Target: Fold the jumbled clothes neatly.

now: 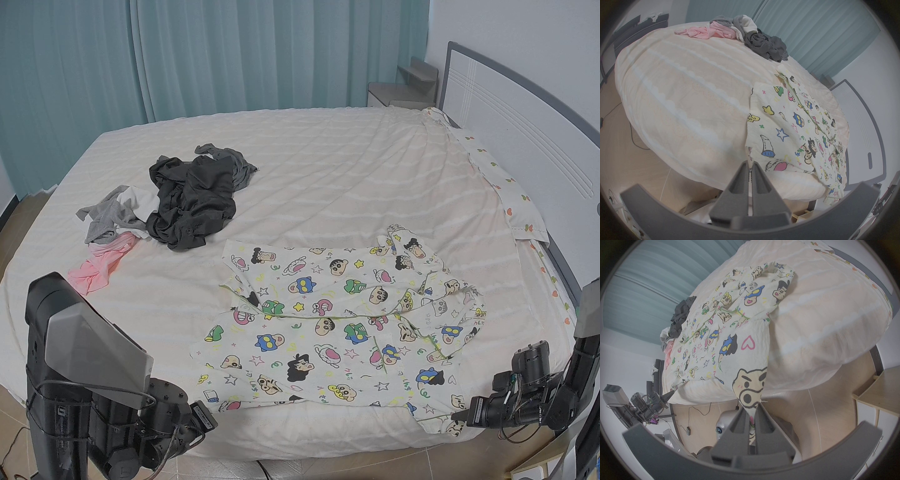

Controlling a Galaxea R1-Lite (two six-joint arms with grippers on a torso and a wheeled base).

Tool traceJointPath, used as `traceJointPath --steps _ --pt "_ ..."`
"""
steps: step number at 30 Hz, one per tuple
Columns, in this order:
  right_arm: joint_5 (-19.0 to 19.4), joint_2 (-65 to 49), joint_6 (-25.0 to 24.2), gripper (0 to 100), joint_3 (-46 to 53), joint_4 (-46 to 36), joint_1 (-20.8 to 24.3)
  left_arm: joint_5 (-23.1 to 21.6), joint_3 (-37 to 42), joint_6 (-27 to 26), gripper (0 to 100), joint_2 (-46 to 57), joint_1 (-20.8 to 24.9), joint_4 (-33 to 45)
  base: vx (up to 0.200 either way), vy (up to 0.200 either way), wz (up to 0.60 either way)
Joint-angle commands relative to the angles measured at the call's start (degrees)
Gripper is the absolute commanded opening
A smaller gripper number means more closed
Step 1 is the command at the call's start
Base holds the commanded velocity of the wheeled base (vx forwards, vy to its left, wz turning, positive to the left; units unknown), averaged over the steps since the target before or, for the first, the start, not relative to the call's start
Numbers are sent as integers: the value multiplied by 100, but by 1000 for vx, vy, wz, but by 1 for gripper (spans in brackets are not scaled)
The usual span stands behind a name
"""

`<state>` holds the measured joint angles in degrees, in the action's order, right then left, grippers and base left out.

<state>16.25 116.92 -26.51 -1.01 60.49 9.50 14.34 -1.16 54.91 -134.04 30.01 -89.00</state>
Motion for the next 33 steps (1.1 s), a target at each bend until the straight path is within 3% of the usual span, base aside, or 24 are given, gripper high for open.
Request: traceJointPath --steps 1,20,21,33 --pt "1 41 24 0 101 -55 8 8 63 3 0 -176 13 -100 0 0 0" --pt "-61 68 314 0 101 -195 8 -1 63 20 0 -325 136 -100 0 0 0" --pt "-61 68 314 100 101 -195 8 -1 54 20 100 -325 136 -100 0 0 0" --pt "-96 -380 182 100 101 -275 -185 104 54 -147 100 -9 128 -100 0 0 0"
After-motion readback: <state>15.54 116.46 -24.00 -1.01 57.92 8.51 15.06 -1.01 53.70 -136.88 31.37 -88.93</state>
